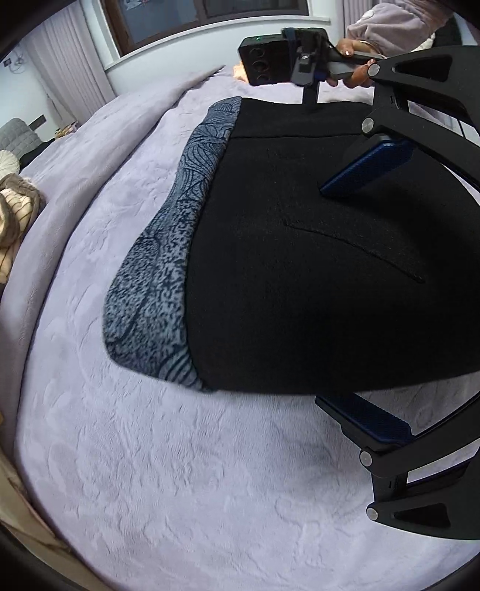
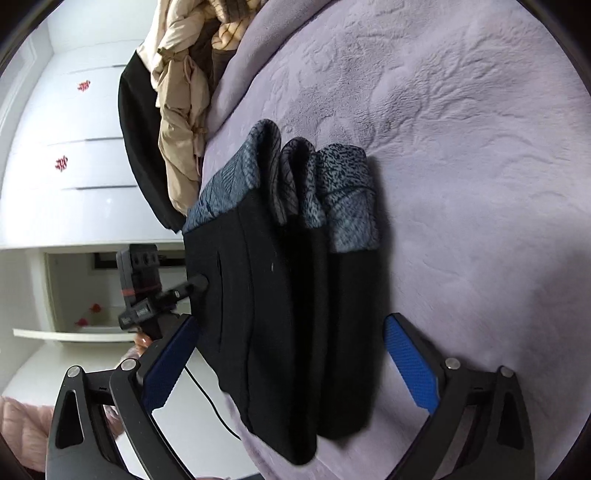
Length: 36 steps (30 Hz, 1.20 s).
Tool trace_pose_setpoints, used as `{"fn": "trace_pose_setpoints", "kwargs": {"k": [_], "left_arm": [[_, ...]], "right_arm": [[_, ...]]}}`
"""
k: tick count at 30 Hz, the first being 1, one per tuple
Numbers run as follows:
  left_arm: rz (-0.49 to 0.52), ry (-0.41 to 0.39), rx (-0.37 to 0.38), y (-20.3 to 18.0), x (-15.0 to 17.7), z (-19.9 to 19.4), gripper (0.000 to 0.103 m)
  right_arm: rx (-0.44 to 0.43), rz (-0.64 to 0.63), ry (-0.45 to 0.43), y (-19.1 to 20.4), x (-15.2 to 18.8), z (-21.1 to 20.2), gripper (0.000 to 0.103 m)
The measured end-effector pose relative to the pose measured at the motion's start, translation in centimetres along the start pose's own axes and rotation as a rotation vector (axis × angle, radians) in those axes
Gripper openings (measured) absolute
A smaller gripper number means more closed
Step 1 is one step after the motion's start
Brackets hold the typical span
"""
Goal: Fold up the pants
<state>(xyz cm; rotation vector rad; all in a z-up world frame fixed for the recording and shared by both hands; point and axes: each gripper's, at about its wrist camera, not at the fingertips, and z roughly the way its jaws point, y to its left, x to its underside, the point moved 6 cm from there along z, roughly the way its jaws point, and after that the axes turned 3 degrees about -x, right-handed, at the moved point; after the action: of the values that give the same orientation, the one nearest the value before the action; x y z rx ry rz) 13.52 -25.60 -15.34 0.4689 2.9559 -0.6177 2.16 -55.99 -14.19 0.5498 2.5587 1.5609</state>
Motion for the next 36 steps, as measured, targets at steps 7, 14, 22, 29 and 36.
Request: {"fn": "trace_pose_setpoints", "kwargs": {"k": [7,14,22,29,36], "left_arm": [[-0.017,-0.054,-0.004,-2.2,0.8,-2.0,0.071],[-0.003,-0.071,-0.006,-3.8,3.3,-7.1,0.069],[-0.015,0.012,-0.196,-1.4,8.3,-4.7,0.076],[-0.015,-0.042,-0.353,-1.5,9.4,-6.8,0.086],[-0.056,-0.114,-0.452,-3.6,9.9,-9.3,0.086]], "right_arm": [[0.082,0.081,-0.020,0.3,0.5,1.0,0.049],[0.027,0.094,-0.018,4.6,3.4,-0.8,0.045],[0.098,0.132,0.013,3.6,8.8,1.0,0.050],[0.484,0.001,0.011,5.1,9.9,-0.6,0.067],[0.459,-0.027,-0.137,7.9,5.6,-2.6,0.058]]}}
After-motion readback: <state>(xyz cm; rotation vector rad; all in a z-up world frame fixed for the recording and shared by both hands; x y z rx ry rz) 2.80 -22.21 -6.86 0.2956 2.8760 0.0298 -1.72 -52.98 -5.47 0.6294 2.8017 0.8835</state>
